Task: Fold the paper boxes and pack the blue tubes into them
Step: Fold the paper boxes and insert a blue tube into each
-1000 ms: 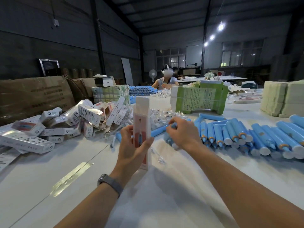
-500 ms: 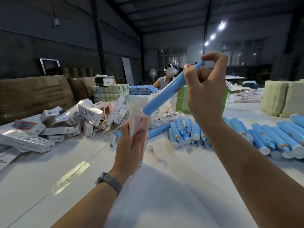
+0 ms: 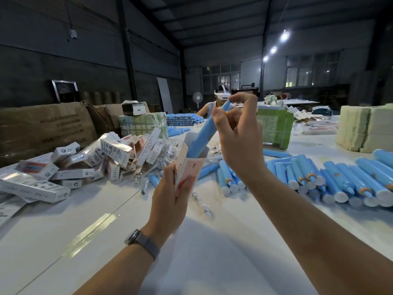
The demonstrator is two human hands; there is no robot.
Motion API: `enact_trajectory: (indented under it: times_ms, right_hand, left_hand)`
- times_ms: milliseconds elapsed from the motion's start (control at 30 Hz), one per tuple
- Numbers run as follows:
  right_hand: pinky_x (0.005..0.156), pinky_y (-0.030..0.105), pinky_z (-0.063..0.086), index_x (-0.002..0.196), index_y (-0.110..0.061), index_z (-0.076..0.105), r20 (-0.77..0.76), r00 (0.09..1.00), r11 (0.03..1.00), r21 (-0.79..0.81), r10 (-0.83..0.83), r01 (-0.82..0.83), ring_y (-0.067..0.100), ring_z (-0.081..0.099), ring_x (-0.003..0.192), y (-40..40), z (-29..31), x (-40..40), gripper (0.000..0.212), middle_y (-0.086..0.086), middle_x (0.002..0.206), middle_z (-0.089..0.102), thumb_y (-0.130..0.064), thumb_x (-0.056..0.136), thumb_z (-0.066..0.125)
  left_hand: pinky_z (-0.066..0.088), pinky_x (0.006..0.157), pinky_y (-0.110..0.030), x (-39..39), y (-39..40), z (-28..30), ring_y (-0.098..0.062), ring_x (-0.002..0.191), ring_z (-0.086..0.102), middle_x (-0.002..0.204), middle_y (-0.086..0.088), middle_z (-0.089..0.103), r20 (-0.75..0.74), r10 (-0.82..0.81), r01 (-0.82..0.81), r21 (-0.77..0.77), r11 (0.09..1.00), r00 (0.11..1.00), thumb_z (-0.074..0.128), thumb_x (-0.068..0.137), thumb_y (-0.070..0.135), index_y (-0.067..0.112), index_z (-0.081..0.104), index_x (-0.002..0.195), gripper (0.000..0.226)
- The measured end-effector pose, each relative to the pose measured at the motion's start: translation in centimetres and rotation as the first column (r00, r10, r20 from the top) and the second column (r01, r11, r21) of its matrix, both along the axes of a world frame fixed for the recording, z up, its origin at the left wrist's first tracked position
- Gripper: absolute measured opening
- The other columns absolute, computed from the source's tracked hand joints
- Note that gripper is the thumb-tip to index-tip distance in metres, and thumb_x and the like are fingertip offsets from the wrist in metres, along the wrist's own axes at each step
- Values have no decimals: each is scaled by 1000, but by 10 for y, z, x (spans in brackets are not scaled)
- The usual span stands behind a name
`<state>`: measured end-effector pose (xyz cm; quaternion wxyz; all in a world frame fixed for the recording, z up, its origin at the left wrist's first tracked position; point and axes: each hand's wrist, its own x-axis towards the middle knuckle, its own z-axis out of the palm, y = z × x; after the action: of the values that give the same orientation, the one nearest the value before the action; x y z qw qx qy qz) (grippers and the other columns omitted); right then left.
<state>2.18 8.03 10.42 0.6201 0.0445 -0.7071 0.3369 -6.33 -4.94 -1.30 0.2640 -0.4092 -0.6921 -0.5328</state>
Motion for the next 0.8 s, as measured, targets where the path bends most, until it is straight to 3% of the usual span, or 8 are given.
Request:
enact_trajectory:
  times_ms: [67, 200, 367, 433, 533, 633, 700, 800]
  right_hand:
    - [54, 20, 42, 105, -21, 42, 132, 991, 997, 69, 5, -15, 4, 54, 53, -5, -13, -1, 16, -2, 63, 62, -26, 99, 56]
    - [74, 40, 44, 94, -12, 63, 258, 959, 969, 242, -114, 50, 21, 53, 86, -21, -40, -10, 20, 5, 84, 66, -28, 100, 52]
    - [82, 28, 39, 93, -11, 73, 130, 979, 949, 293, -158, 115, 20, 48, 101, -19, -46, -15, 29, 1, 104, 58, -31, 94, 53]
    - [82, 28, 41, 103, -16, 69, 241, 965, 977, 205, -105, 55, 17, 51, 97, -11, -53, -19, 19, -4, 102, 56, -27, 93, 58]
    - [84, 35, 46, 118, -23, 62, 690, 703, 968, 252, -172, -11, 21, 57, 103, 3, -73, -28, 28, 1, 111, 60, -29, 90, 62]
    - [90, 37, 45, 130, -30, 54, 872, 307, 901, 425, -381, -86, 23, 53, 118, 8, -98, -33, 44, 1, 130, 56, -30, 86, 61]
    - [85, 34, 47, 126, -29, 57, 899, 248, 907, 400, -361, -130, 23, 56, 112, 12, -103, -35, 42, 2, 124, 60, -20, 84, 56]
    - [85, 33, 50, 119, -30, 60, 905, 309, 932, 343, -294, -117, 20, 60, 98, 15, -95, -34, 40, 0, 108, 66, -15, 82, 55]
  left_hand:
    - [51, 60, -31, 2, 2, 0, -15, 79, 57, 94, 6, 56, -23, -4, 4, -8, 1000, 1000, 50, 97, 44, 18, 43, 107, 29]
    - [44, 57, -20, -1, 3, -2, -10, 77, 55, 89, 10, 55, -8, 7, -7, 36, 999, 1000, 53, 93, 35, 21, 43, 106, 21]
    - [42, 58, -13, -11, 2, -4, -16, 78, 60, 90, 4, 59, 64, 34, -42, 135, 990, 997, 54, 96, 40, 28, 40, 105, 21]
    - [46, 63, -17, -17, 1, -6, -25, 85, 61, 98, -1, 60, 99, 65, -81, 161, 984, 993, 57, 95, 37, 29, 38, 106, 23]
    - [55, 65, -40, -21, -1, -7, -29, 86, 63, 104, -2, 60, 111, 93, -110, 164, 980, 989, 61, 95, 36, 39, 34, 104, 29]
    - [53, 66, -17, -18, -1, -6, -18, 89, 64, 109, -2, 61, 87, 52, -68, 187, 980, 995, 59, 94, 42, 38, 34, 108, 29]
    - [48, 66, -7, -18, 1, -7, -8, 93, 62, 110, -1, 60, 81, 28, -44, 202, 978, 996, 58, 92, 40, 35, 36, 112, 30]
    - [49, 67, -18, -20, 1, -8, -15, 91, 62, 109, -1, 59, 114, 28, -51, 198, 979, 993, 57, 90, 40, 41, 34, 110, 30]
